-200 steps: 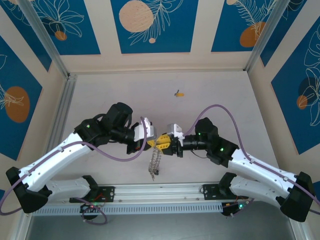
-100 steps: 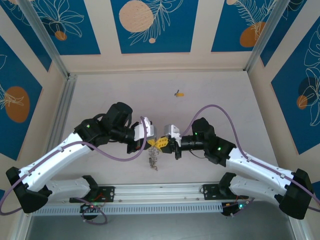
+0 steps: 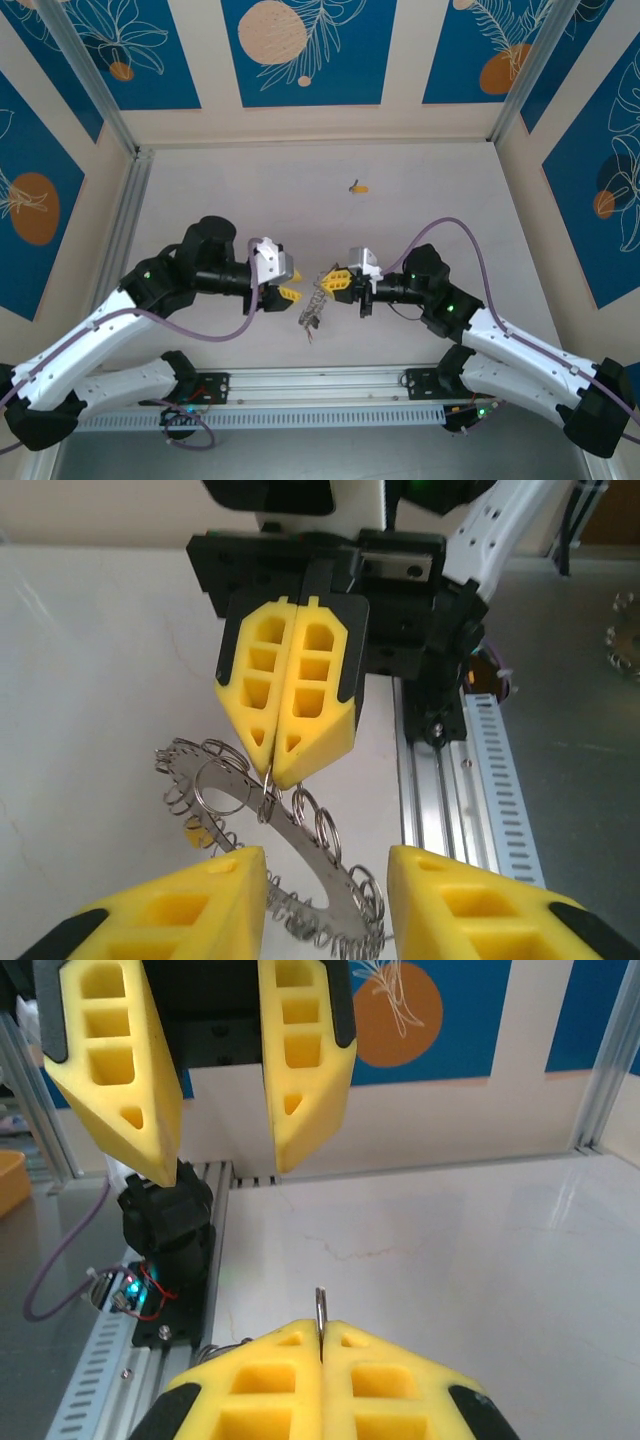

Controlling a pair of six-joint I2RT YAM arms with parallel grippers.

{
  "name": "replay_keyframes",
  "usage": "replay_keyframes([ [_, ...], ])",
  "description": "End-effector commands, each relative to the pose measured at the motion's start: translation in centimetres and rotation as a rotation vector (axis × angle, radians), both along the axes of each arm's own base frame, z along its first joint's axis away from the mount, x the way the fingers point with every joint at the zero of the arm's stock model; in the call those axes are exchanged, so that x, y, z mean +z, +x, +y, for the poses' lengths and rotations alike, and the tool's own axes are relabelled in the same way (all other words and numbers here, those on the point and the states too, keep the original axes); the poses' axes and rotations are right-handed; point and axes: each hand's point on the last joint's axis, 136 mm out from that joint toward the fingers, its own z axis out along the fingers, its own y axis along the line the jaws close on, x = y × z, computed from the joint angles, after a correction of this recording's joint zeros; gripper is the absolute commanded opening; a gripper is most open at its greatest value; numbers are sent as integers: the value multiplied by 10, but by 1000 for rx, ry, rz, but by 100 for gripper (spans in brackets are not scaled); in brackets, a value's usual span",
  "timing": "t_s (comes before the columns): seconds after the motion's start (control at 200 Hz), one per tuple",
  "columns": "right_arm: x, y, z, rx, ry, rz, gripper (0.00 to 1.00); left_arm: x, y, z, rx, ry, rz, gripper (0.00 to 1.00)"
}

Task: Put the keys on the keyring

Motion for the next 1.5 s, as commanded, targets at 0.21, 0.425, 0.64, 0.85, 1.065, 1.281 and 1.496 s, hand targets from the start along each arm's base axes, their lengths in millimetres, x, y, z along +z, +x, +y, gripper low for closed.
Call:
replay_keyframes([
  [0.21,56,-25,-6,111,225,-73,0,19,-3,-11,-40,-156,13,37],
  [0.425,70,-30,-10,129,295,-75,0,30,-2,-14,-60,-245,15,36],
  [0.64,73,-31,-8,141,303,-76,0,33,-2,-18,-80,-268,20,32],
  [0.85,72,-31,-5,146,299,-72,0,33,0,-23,-93,-280,22,30],
  [1.065,74,-30,-4,139,301,-74,0,31,2,-29,-108,-283,38,30],
  [1.281,78,-30,-5,136,316,-83,0,21,6,-29,-91,-255,50,25],
  [1.496,85,-30,-8,127,342,-91,0,17,6,-29,-84,-243,50,18],
])
